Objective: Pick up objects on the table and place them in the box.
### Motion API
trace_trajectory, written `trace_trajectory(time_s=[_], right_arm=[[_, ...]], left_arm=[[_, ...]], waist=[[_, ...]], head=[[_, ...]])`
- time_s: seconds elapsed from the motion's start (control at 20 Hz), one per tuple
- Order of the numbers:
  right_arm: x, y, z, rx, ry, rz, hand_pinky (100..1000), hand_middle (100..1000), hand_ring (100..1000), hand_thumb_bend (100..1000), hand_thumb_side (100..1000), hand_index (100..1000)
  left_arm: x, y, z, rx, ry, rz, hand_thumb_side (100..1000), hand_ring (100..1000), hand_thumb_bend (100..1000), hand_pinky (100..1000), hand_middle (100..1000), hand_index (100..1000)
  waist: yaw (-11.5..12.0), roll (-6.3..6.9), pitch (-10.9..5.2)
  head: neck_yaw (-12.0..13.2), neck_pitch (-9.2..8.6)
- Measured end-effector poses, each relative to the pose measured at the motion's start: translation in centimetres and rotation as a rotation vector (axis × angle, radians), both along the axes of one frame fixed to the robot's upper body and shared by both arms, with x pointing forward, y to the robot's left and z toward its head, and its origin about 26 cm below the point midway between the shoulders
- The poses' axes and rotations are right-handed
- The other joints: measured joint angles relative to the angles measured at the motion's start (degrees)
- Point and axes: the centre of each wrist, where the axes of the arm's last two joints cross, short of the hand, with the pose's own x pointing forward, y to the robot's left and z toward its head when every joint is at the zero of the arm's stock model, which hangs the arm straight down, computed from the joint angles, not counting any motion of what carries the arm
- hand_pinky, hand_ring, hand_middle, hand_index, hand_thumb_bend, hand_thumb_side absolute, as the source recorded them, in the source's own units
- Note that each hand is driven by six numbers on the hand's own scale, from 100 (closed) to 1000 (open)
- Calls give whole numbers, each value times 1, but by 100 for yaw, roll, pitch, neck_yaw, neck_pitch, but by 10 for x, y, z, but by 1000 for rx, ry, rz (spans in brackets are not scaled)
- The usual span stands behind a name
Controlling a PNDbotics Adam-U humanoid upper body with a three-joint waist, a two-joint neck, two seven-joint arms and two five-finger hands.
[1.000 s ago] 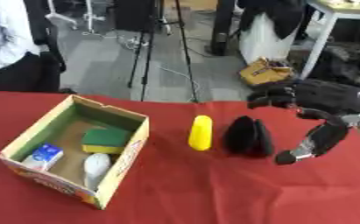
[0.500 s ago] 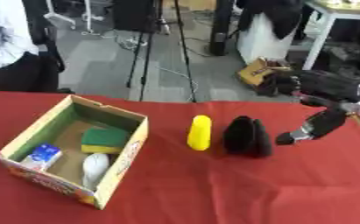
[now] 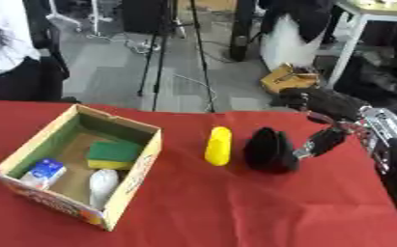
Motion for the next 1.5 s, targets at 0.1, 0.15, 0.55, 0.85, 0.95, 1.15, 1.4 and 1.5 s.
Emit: trace_trajectory(time_s=[0.1,0.15,0.55,0.85,0.95,1.15,1.4,1.5], right_arm=[[2,2,-5,10,-3,-15,913,914,1000,948,854,977],[3,2,-6,16,-8,-23,913,914,1000,948,854,977],[6,1,-12,108,-32,-109,927,913,1000,977,806,974],[5,-1,-14,125,6,-173,952,905,1000,984,763,963],[5,-2,-13,134,5,-191,956,901,1000,987,782,958],[5,-2,-11,143,-33,-223,949,900,1000,969,823,946],[6,-1,-8,160,-59,-319,948,901,1000,981,802,949],[6,-1,-7,158,-52,-338,948,903,1000,981,784,949]], left_arm=[[0,0,0,0,1,-2,847,926,100,901,916,900],[0,0,0,0,2,-3,847,926,100,901,916,900],[0,-2,-1,-3,8,-12,847,925,100,902,911,897],[1,-5,0,-7,11,-26,848,924,100,904,906,889],[1,-5,0,-6,10,-28,848,924,100,904,906,888],[1,-6,0,-4,12,-32,846,924,100,904,904,886],[1,-8,0,-7,15,-43,844,924,100,904,903,882],[1,-8,0,-7,15,-45,844,922,100,904,900,877]], waist=[[25,0,12],[33,0,17],[90,9,98],[136,39,186],[140,39,215],[149,43,248],[177,52,281],[205,51,295]], head=[[-20,-4],[-34,-6],[-124,-137],[-210,-251],[-230,-261],[-263,-303],[-303,-353],[-310,-358]])
